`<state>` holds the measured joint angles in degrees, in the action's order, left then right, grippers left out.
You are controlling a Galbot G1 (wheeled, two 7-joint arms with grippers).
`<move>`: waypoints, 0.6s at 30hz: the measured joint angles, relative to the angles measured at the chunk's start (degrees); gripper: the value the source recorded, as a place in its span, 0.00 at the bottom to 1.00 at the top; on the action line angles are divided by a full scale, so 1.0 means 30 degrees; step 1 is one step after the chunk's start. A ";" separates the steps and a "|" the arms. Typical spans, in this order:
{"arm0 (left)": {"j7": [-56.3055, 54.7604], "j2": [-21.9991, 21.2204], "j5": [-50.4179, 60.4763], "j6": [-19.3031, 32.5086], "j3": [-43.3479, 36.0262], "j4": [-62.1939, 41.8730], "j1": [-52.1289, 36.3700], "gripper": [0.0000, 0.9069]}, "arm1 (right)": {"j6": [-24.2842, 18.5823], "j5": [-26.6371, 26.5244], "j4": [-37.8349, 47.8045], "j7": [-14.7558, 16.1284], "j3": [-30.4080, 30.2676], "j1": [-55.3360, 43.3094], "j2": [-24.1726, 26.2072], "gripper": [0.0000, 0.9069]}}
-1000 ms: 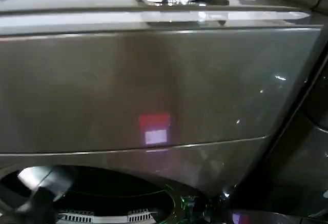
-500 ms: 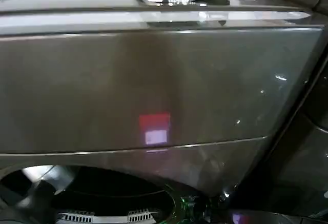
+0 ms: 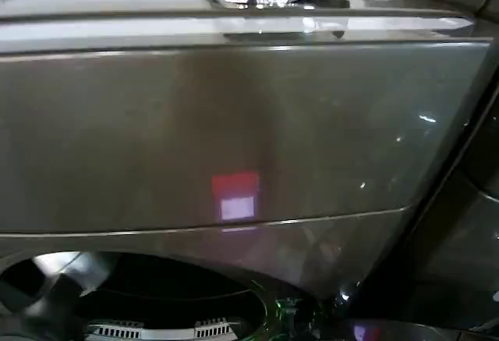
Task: Grasp the clothes from the dryer.
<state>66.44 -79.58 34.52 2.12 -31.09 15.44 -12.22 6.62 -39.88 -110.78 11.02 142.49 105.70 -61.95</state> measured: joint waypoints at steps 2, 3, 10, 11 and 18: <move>0.0036 -0.0019 -0.0016 -0.0001 -0.0007 -0.0043 0.0094 1.00 | -0.0002 -0.0007 0.0037 0.0005 0.0045 0.0042 0.0041 1.00; 0.0057 -0.0022 -0.0018 0.0002 -0.0007 -0.0054 0.0149 1.00 | -0.0005 -0.0008 0.0064 0.0008 0.0067 0.0062 0.0055 1.00; 0.0032 -0.0092 -0.0080 0.0031 -0.0012 -0.0259 0.0457 1.00 | -0.0032 -0.0027 0.0105 0.0032 0.0129 0.0092 0.0083 1.00; 0.0011 -0.0099 -0.0105 0.0031 -0.0014 -0.0295 0.0494 0.99 | -0.0034 -0.0027 0.0108 0.0033 0.0128 0.0092 0.0082 1.00; 0.0092 -0.0203 -0.0145 0.0032 -0.0041 -0.0512 0.0644 0.16 | -0.0070 0.0011 0.0209 0.0037 0.0062 0.0021 0.0078 1.00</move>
<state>66.72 -80.19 34.09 2.22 -31.21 13.91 -10.29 6.41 -39.85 -110.15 11.13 142.67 105.76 -61.71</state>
